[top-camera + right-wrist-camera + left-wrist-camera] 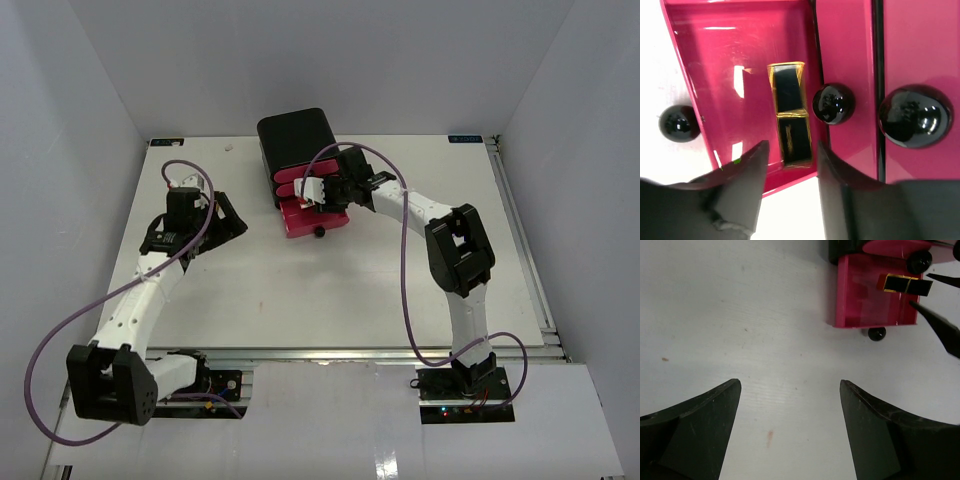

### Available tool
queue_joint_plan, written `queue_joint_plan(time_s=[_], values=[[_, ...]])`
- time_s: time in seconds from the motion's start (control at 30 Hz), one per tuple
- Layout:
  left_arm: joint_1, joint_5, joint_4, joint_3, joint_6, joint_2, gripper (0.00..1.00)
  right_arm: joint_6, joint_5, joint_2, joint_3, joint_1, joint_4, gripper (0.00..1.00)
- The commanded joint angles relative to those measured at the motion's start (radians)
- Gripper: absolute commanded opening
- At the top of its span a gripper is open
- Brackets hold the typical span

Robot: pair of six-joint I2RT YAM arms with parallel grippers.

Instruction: Organize the makeup

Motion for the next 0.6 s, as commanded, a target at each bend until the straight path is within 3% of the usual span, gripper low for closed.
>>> queue_joint_plan(time_s=[0.0,0.23,0.37,0.47,0.57], values=[[0.085,0.043,0.100,0.094,0.136,0.113,0.90,0.018,-0.022,-0.045,0.031,-0.002,-0.024,0.65],[0.181,0.078,0.166,0.212,0.196,0.362,0.82,0.182,-0.127,-0.160,0.035,-0.056,-0.111,0.70],[0.187,0.080,0.196,0.319,0.265,0.496,0.80,0.335,-0.346,-0.211,0.108,-0.148,-0.245,0.98],[0.187,0.058,0.210,0.398,0.312,0.598,0.79,0.402,-0.484,-0.248,0.108,-0.199,-0.307,0.96],[0.186,0.045,0.223,0.474,0.344,0.681,0.77,0.390,-0.497,-0.320,0.007,-0.212,-0.306,0.96]])
